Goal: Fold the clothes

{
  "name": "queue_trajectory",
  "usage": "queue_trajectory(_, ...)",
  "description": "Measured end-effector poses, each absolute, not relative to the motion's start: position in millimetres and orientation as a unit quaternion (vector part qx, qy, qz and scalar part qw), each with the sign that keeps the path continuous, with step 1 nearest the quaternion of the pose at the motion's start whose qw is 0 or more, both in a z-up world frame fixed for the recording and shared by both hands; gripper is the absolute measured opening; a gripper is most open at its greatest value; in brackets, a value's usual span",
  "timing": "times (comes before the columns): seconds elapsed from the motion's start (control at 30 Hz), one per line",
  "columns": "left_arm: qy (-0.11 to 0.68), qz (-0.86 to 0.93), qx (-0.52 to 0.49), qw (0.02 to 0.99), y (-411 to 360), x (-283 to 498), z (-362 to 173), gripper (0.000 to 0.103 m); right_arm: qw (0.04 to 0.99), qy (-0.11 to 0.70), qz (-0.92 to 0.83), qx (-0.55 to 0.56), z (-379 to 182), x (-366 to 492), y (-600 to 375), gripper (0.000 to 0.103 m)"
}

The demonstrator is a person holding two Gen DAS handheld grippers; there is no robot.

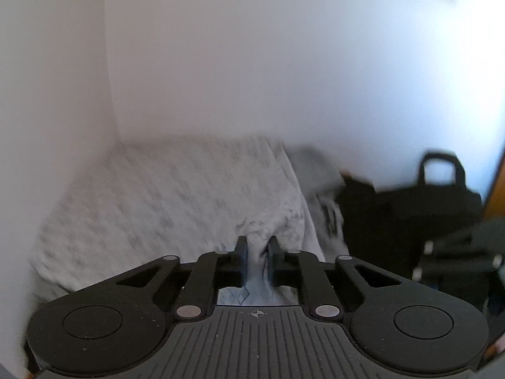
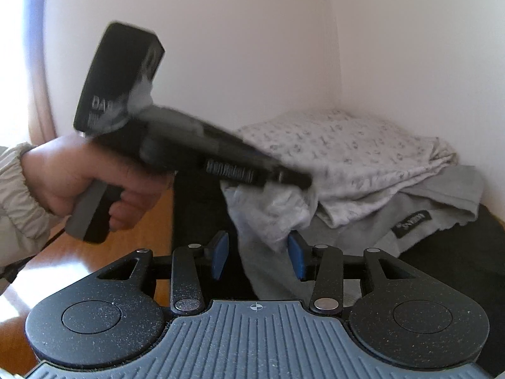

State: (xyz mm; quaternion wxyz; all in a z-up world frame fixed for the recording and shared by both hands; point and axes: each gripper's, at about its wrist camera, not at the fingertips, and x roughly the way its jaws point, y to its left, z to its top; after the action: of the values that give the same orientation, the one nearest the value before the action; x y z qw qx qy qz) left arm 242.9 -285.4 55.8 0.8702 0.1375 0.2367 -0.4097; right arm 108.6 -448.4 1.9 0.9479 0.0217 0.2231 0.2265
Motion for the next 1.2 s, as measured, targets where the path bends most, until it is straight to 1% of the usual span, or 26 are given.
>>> queue_trajectory(0.1, 0.222, -0.417, 0.12, 0.873, -280, 244, 70, 0.005, 0.948, 0.214, 0.234, 0.028, 5, 113, -448, 0.042)
queue_trajectory(0.2, 0.212, -0.415, 0.101, 0.879, -276, 246, 82, 0.005, 0.951, 0.197, 0.234, 0.048, 12, 121, -454, 0.043)
queue_trajectory(0.23, 0.212, -0.416, 0.091, 0.88, -275, 248, 85, 0.0, 0.952, 0.191, 0.232, 0.056, 15, 124, -456, 0.044)
queue_trajectory(0.3, 0.217, -0.417, 0.088, 0.878, -276, 250, 89, 0.0, 0.95, 0.197, 0.23, 0.072, 19, 132, -459, 0.049)
queue_trajectory(0.4, 0.224, -0.41, 0.113, 0.877, -284, 250, 87, 0.0, 0.944, 0.218, 0.231, 0.083, 17, 140, -461, 0.05)
queue_trajectory(0.43, 0.228, -0.41, 0.118, 0.875, -286, 249, 85, 0.001, 0.942, 0.227, 0.232, 0.083, 14, 140, -461, 0.05)
queue_trajectory(0.47, 0.233, -0.41, 0.123, 0.873, -289, 248, 83, 0.005, 0.94, 0.235, 0.234, 0.082, 11, 140, -461, 0.05)
queue_trajectory(0.5, 0.238, -0.41, 0.129, 0.871, -291, 248, 81, 0.017, 0.939, 0.241, 0.232, 0.079, 7, 138, -462, 0.05)
queue_trajectory(0.53, 0.243, -0.41, 0.134, 0.869, -294, 247, 79, 0.033, 0.939, 0.245, 0.229, 0.073, 2, 134, -462, 0.05)
queue_trajectory(0.57, 0.243, -0.413, 0.148, 0.865, -300, 244, 75, 0.042, 0.94, 0.245, 0.226, 0.071, -1, 131, -462, 0.05)
queue_trajectory(0.6, 0.244, -0.414, 0.165, 0.861, -309, 242, 71, 0.054, 0.941, 0.243, 0.224, 0.071, -3, 128, -462, 0.05)
queue_trajectory(0.63, 0.246, -0.416, 0.183, 0.856, -318, 239, 67, 0.057, 0.942, 0.243, 0.222, 0.07, -5, 127, -463, 0.05)
queue_trajectory(0.73, 0.263, -0.412, 0.239, 0.839, -346, 236, 53, 0.059, 0.943, 0.242, 0.218, 0.072, -8, 122, -461, 0.052)
queue_trajectory(0.8, 0.272, -0.397, 0.28, 0.831, -359, 237, 41, 0.059, 0.943, 0.241, 0.217, 0.074, -9, 121, -460, 0.052)
queue_trajectory(0.83, 0.271, -0.388, 0.295, 0.83, -363, 237, 36, 0.055, 0.943, 0.24, 0.216, 0.075, -9, 121, -460, 0.052)
queue_trajectory(0.87, 0.269, -0.386, 0.302, 0.829, -364, 237, 34, 0.048, 0.943, 0.239, 0.217, 0.077, -9, 121, -460, 0.052)
queue_trajectory(0.9, 0.265, -0.385, 0.298, 0.832, -362, 239, 34, 0.03, 0.943, 0.238, 0.22, 0.078, -9, 122, -460, 0.052)
queue_trajectory(0.93, 0.262, -0.384, 0.287, 0.837, -358, 240, 36, 0.024, 0.943, 0.235, 0.223, 0.08, -8, 123, -461, 0.052)
queue_trajectory(0.97, 0.261, -0.386, 0.27, 0.842, -353, 243, 40, 0.021, 0.943, 0.232, 0.226, 0.081, -6, 125, -461, 0.052)
queue_trajectory(1.0, 0.257, -0.388, 0.258, 0.847, -349, 244, 44, 0.013, 0.942, 0.229, 0.229, 0.084, -4, 127, -461, 0.052)
queue_trajectory(1.03, 0.253, -0.39, 0.247, 0.85, -345, 245, 48, 0.006, 0.942, 0.226, 0.233, 0.087, -2, 130, -461, 0.051)
queue_trajectory(1.2, 0.241, -0.399, 0.205, 0.86, -331, 250, 62, 0.005, 0.943, 0.215, 0.234, 0.1, 9, 148, -461, 0.051)
